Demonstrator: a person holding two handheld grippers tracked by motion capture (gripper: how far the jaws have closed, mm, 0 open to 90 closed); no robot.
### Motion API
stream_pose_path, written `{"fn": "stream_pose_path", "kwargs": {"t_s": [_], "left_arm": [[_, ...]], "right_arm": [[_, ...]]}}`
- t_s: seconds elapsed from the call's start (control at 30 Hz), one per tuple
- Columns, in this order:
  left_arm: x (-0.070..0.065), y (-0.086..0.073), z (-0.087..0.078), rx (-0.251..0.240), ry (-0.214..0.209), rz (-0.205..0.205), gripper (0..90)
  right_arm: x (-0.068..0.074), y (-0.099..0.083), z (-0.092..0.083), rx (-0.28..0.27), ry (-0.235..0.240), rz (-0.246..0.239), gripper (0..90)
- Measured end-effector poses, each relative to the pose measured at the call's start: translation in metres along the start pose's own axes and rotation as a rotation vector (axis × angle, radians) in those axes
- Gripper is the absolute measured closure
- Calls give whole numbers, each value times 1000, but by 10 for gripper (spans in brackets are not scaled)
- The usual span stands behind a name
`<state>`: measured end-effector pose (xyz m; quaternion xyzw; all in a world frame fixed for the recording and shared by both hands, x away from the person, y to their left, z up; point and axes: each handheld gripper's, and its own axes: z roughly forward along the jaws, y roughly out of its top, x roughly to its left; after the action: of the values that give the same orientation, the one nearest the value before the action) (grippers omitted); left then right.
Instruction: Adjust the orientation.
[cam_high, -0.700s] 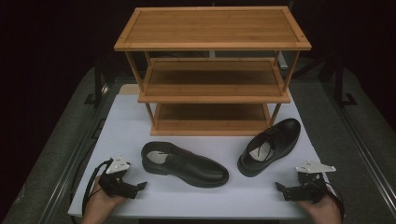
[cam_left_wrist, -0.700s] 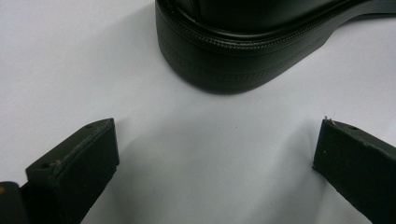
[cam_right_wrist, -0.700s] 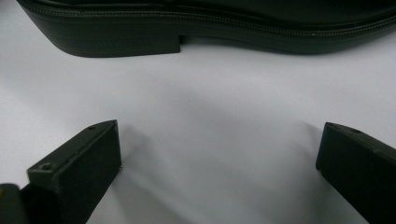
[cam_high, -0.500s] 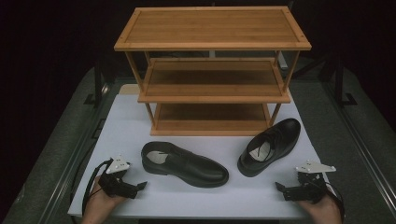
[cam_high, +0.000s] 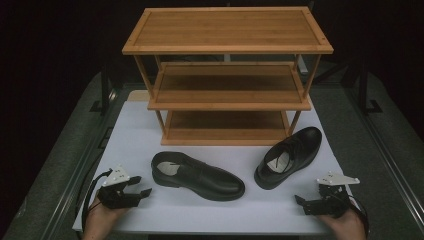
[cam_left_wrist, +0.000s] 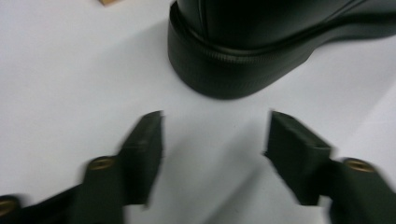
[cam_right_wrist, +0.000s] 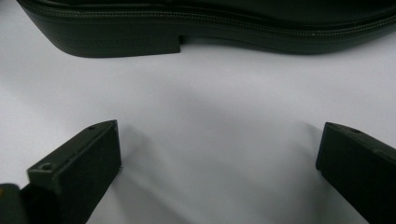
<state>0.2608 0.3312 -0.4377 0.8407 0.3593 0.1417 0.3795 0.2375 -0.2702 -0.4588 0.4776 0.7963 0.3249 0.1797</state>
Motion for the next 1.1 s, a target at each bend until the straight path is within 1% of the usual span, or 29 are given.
{"fn": "stream_pose_path", "kwargs": {"t_s": [0.03, 0.07, 0.1, 0.13, 0.17, 0.2, 0.23, 0.27, 0.3, 0.37, 0.53, 0.57, 0.63, 0.7, 0.73, 0.77, 0.8, 0.83, 0.87, 0.9, 0.93, 0.97, 1.0, 1.03, 1.1], "left_arm": [[4, 4, -5, -24, -22, -11, 555], [4, 4, -5, -24, -22, -11, 601], [7, 8, -9, -32, -34, -9, 689], [7, 8, -9, -32, -34, -9, 759], [10, 16, -11, -42, -40, -1, 846], [10, 16, -11, -42, -40, -1, 899], [11, 19, -11, -43, -25, 2, 899], [13, 22, -11, -37, -21, 2, 900], [16, 28, -8, -33, -23, 4, 900], [19, 31, -6, -33, -19, 7, 900], [34, 46, 6, -39, -15, 1, 900], [39, 52, 11, -37, -3, 9, 900], [43, 56, 15, -35, 1, 21, 900], [50, 63, 23, -47, -19, 21, 900], [50, 63, 23, -47, -19, 21, 900], [54, 68, 30, -54, -30, 23, 900], [54, 68, 30, -54, -30, 23, 900], [58, 72, 37, -59, -46, 19, 900], [58, 72, 37, -59, -46, 19, 900], [60, 74, 43, -68, -57, 14, 900], [60, 74, 43, -68, -57, 14, 900], [61, 75, 46, -76, -68, 7, 900], [61, 74, 48, -77, -76, 4, 900], [61, 73, 52, -58, -82, 9, 900], [61, 72, 54, -49, -89, 5, 900]], "right_arm": [[0, 0, 0, 0, 0, 0, 0], [0, 0, 0, 0, 0, 0, 0], [0, 0, 0, 0, 0, 0, 0], [0, 0, 0, 0, 0, 0, 0], [0, 0, 0, -1, 0, 0, 0], [0, 0, 0, -1, 0, 0, 0], [0, 0, 0, 0, 0, 0, 0], [0, 0, 0, 0, 0, 1, 0], [0, 0, 0, -3, 0, -3, 0], [0, 0, 0, -3, 0, -3, 0], [0, 0, 0, -1, 1, -1, 0], [0, 0, 0, -1, 1, -1, 0], [0, 0, 0, -2, 1, -1, 0], [0, 0, 0, -4, 2, -1, 0], [0, 0, 0, -4, 2, -1, 0], [0, 0, 0, -5, 2, 0, 0], [0, 0, 0, -5, 2, 0, 0], [-1, 0, 0, -5, 3, 0, 0], [-1, 0, 0, -5, 3, 0, 0], [-1, 0, 0, -5, 3, 0, 0], [-1, 0, 0, -5, 3, 0, 0], [-1, 0, 0, -5, 3, 0, 0], [-1, 0, 0, -5, 3, 0, 0], [0, 0, 0, -5, 2, 0, 0], [0, 0, 0, -5, 2, 0, 0]]}}
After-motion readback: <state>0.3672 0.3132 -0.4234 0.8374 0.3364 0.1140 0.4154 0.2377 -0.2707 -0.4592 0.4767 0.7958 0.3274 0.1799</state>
